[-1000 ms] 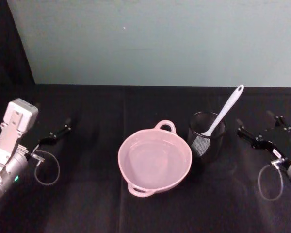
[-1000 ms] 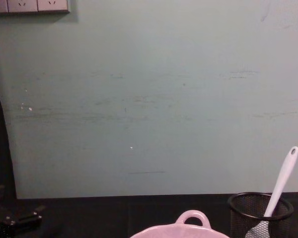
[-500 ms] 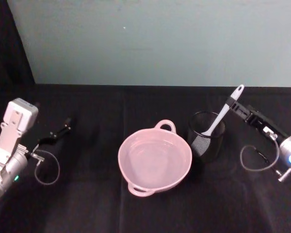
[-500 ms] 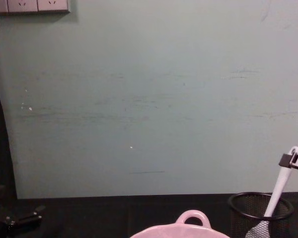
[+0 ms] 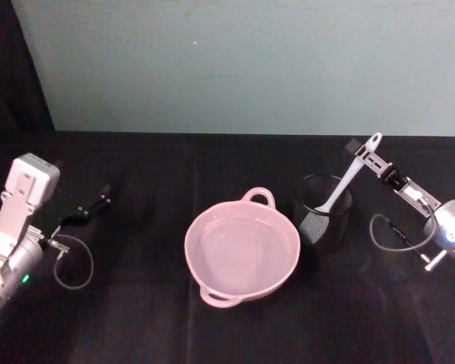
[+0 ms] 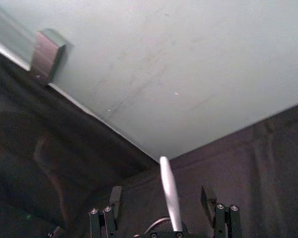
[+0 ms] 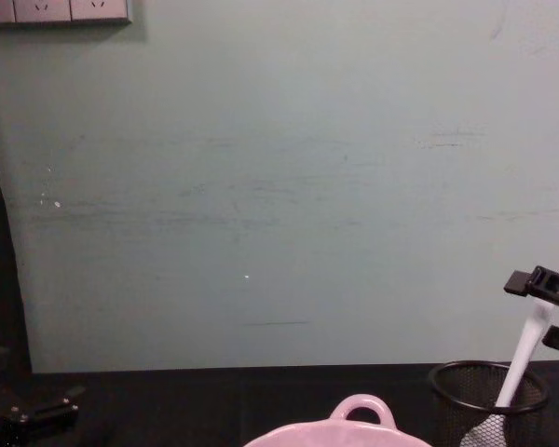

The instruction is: Use the one hand to pick up the spoon and stir the clear water in the bowl.

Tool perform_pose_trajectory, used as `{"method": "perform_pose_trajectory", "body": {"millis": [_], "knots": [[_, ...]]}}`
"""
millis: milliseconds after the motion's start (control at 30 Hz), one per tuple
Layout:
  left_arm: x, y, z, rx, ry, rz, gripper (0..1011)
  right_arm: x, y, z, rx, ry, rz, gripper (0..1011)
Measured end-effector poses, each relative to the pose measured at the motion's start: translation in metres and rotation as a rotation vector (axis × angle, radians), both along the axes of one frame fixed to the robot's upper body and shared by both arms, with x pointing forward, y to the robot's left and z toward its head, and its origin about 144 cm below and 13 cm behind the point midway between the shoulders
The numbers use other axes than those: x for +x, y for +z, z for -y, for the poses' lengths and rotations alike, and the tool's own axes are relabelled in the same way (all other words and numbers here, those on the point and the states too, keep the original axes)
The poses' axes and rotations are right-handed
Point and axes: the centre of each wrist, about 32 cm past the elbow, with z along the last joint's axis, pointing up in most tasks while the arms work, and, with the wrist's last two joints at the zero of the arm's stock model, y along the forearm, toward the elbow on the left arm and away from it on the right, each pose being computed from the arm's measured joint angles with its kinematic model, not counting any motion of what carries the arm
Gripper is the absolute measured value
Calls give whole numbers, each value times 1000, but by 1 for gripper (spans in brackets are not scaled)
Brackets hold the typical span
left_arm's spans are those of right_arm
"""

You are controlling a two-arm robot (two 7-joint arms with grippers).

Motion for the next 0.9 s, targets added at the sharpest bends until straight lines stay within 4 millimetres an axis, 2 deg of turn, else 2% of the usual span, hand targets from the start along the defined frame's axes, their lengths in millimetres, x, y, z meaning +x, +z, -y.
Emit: {"method": "perform_pose_trajectory", "body": {"millis": [267, 433, 700, 900], "knots": [[0, 0, 0, 0, 0, 0, 1005, 2, -5, 3, -59, 25, 66, 1002], [0, 0, 0, 0, 0, 0, 1005, 2, -4, 4, -69, 23, 68, 927], [0, 0, 0, 0, 0, 0, 1005, 2, -2, 5, -65, 25, 65, 707], [0, 0, 0, 0, 0, 0, 1005, 1, -1, 5, -65, 26, 67, 504]]}}
